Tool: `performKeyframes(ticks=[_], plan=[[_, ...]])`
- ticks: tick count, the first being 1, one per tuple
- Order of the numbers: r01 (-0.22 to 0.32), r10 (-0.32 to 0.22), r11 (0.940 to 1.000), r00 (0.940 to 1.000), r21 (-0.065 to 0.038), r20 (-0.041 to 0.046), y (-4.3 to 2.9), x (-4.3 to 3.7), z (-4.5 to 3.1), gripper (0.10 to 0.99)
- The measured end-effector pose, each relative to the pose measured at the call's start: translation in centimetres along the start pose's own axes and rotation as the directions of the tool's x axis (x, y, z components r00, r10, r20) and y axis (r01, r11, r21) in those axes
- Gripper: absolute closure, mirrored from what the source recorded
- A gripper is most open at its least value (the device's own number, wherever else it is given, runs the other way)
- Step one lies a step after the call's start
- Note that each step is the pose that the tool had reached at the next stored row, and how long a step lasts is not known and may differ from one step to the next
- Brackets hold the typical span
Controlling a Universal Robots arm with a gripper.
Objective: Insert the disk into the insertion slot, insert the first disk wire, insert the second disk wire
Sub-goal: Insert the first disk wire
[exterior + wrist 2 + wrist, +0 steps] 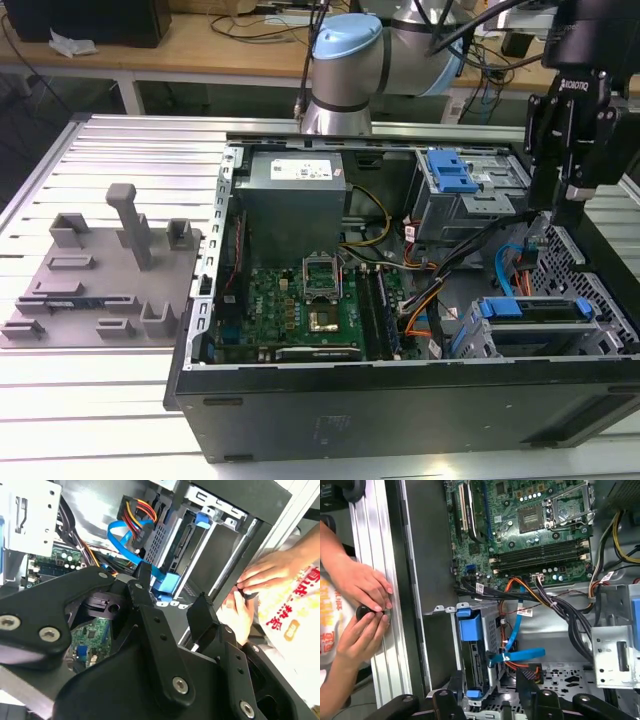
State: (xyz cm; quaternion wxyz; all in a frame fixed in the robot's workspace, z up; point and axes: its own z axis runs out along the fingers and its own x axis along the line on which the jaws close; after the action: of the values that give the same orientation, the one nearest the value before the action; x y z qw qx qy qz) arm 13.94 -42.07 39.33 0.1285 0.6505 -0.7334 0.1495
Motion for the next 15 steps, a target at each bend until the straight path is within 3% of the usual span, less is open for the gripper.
performKeyframes(ticks=[1,2,4,5,6,8,9,15], plan=[[0.000,0.000,1.0000,1.0000,0.000,-0.0073,-0.07,-0.30,-0.04,0.522],[0.001,-0.001,1.0000,0.9998,0.001,-0.0217,-0.21,-0.88,-0.11,0.522],[0.001,-0.001,1.0000,0.9991,0.002,-0.0426,-0.44,-1.80,-0.19,0.522],[0.002,-0.002,1.0000,0.9988,0.003,-0.0483,-0.51,-2.06,-0.21,0.537],[0.002,-0.002,1.0000,0.9986,0.003,-0.0536,-0.57,-2.31,-0.22,0.604],[0.003,-0.002,1.0000,0.9972,0.004,-0.0752,-0.76,-3.24,-0.23,0.725],[0.002,-0.002,1.0000,0.9967,0.005,-0.0806,-0.72,-3.49,0.03,0.792],[0.001,-0.001,1.0000,0.9963,0.005,-0.0858,-0.68,-4.00,0.96,0.780]])
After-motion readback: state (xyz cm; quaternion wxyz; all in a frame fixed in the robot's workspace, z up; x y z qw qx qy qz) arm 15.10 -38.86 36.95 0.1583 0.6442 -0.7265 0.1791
